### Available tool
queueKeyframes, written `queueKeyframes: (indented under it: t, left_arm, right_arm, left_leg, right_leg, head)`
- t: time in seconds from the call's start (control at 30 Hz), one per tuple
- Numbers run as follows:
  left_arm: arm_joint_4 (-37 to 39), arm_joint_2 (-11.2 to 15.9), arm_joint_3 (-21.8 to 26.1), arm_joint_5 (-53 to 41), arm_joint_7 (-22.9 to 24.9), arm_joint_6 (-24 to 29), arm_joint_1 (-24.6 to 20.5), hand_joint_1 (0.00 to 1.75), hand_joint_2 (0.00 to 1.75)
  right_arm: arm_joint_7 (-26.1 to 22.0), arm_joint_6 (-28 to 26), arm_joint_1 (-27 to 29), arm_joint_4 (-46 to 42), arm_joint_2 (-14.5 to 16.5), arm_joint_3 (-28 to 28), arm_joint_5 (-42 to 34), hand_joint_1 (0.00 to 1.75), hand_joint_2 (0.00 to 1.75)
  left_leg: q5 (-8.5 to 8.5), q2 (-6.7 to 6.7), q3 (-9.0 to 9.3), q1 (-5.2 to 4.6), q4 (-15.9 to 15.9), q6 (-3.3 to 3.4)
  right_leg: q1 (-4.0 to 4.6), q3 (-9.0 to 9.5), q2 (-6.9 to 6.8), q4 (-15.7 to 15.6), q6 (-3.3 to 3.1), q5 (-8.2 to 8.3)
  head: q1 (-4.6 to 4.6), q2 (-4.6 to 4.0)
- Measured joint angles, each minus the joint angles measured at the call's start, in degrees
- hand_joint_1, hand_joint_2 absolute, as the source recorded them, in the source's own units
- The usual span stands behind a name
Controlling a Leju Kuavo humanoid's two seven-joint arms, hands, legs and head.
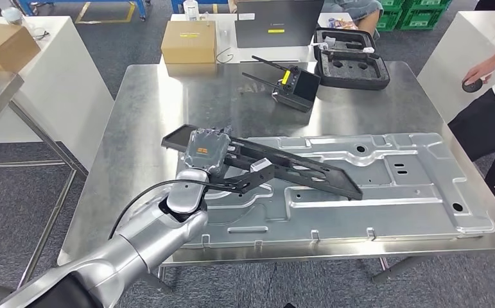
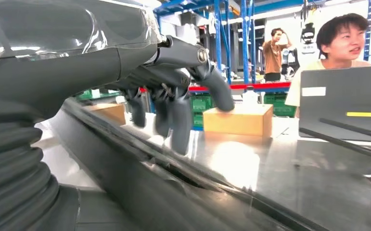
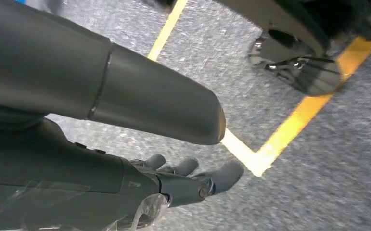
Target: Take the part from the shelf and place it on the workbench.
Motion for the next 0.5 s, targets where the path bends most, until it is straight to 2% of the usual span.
queueKeyframes:
  t: [0.03, 0.07, 0.1, 0.13, 0.2, 0.23, 0.27, 0.3, 0.4, 0.43, 0.5]
  left_arm:
    - [0.8, 0.0, 0.2, 2.0, -1.2, -0.5, 0.0, 0.00, 0.00]
    - [1.6, 0.0, 0.6, 4.6, -3.0, -1.1, 0.2, 0.00, 0.00]
    - [2.4, 0.0, 1.2, 7.5, -5.1, -1.7, 0.6, 0.00, 0.00]
    - [3.0, 0.0, 2.0, 10.2, -7.3, -2.1, 1.1, 0.00, 0.00]
    - [3.9, -0.2, 4.0, 15.0, -11.7, -2.3, 1.9, 0.00, 0.00]
    - [4.1, -0.3, 5.0, 16.9, -13.5, -2.2, 2.0, 0.00, 0.00]
    - [4.3, -0.5, 5.9, 18.6, -15.3, -2.1, 2.1, 0.00, 0.00]
    - [4.3, -0.7, 6.5, 20.0, -16.7, -2.0, 2.3, 0.00, 0.00]
    - [3.7, -1.2, 8.0, 22.9, -19.6, -1.4, 3.5, 0.00, 0.00]
    - [3.0, -1.3, 8.4, 23.6, -20.1, -1.1, 4.0, 0.00, 0.00]
    - [1.0, -1.4, 9.2, 24.2, -20.6, -0.4, 4.9, 0.00, 0.00]
  right_arm:
    - [0.1, 0.0, 0.1, 0.0, 0.0, 0.1, -0.1, 0.00, 0.00]
    - [0.1, 0.0, 0.2, 0.0, 0.0, 0.1, -0.2, 0.00, 0.00]
    - [0.2, 0.0, 0.3, 0.0, -0.1, 0.1, -0.3, 0.00, 0.00]
    - [0.1, -0.1, 0.5, 0.0, -0.1, 0.1, -0.4, 0.00, 0.00]
    - [0.1, -0.2, 1.0, 0.0, -0.3, 0.2, -0.6, 0.00, 0.00]
    - [0.0, -0.3, 1.2, 0.0, -0.4, 0.2, -0.7, 0.00, 0.00]
    - [0.0, -0.4, 1.3, 0.0, -0.4, 0.3, -0.7, 0.00, 0.00]
    - [-0.1, -0.5, 1.4, 0.0, -0.4, 0.3, -0.8, 0.00, 0.00]
    - [-0.4, -0.9, 1.6, 0.0, -0.4, 0.4, -1.3, 0.00, 0.00]
    - [-0.4, -1.1, 1.7, 0.0, -0.4, 0.4, -1.4, 0.00, 0.00]
    - [-0.5, -1.4, 1.9, 0.0, -0.5, 0.4, -1.5, 0.00, 0.00]
  left_leg:
    - [-0.06, -0.01, 0.06, 0.05, 0.0, 0.05]
    - [-0.14, -0.02, 0.13, 0.09, 0.0, 0.05]
    - [-0.25, -0.05, 0.21, 0.18, 0.0, -0.02]
    - [-0.34, -0.11, 0.31, 0.31, 0.1, -0.14]
    - [-0.65, -0.29, 0.52, 0.59, 0.3, -0.63]
    - [-0.78, -0.41, 0.49, 0.54, 0.6, -0.95]
    - [-0.87, -0.49, 0.41, 0.44, 0.7, -1.28]
    - [-0.88, -0.54, 0.34, 0.31, 0.8, -1.58]
    - [-1.30, -0.54, 0.15, 0.44, 1.3, -2.29]
    - [-2.46, -0.53, -0.36, 0.56, 2.6, -2.54]
    - [-6.78, -0.51, -2.79, 0.73, 8.9, -2.98]
  right_leg:
    - [-0.16, -2.24, -0.04, 4.0, 0.25, -1.39]
    - [-0.33, -4.14, -0.08, 7.0, 0.51, -2.01]
    - [-0.51, -5.19, -0.13, 8.1, 0.77, -1.60]
    - [-0.70, -5.03, -0.21, 6.9, 1.02, -0.11]
    - [-1.19, -1.90, -0.49, -0.9, 1.59, 4.28]
    - [-1.26, -0.31, -0.50, -4.6, 1.65, 5.90]
    - [-1.31, 0.73, -0.44, -7.0, 1.52, 6.86]
    - [-1.25, 1.05, -0.30, -7.9, 1.26, 7.05]
    - [-1.10, 0.93, -0.09, -7.9, 0.03, 7.37]
    - [-1.11, 0.89, -0.10, -7.9, -0.41, 7.53]
    - [-1.05, 0.61, -0.20, -8.0, -1.20, 7.86]
  head:
    - [0.04, 0.00]
    - [0.06, 0.00]
    - [0.07, 0.00]
    - [0.07, 0.00]
    - [0.08, 0.00]
    - [0.11, 0.00]
    - [0.13, 0.01]
    - [0.14, 0.01]
    - [0.09, 0.01]
    - [0.07, 0.00]
    - [0.01, 0.00]
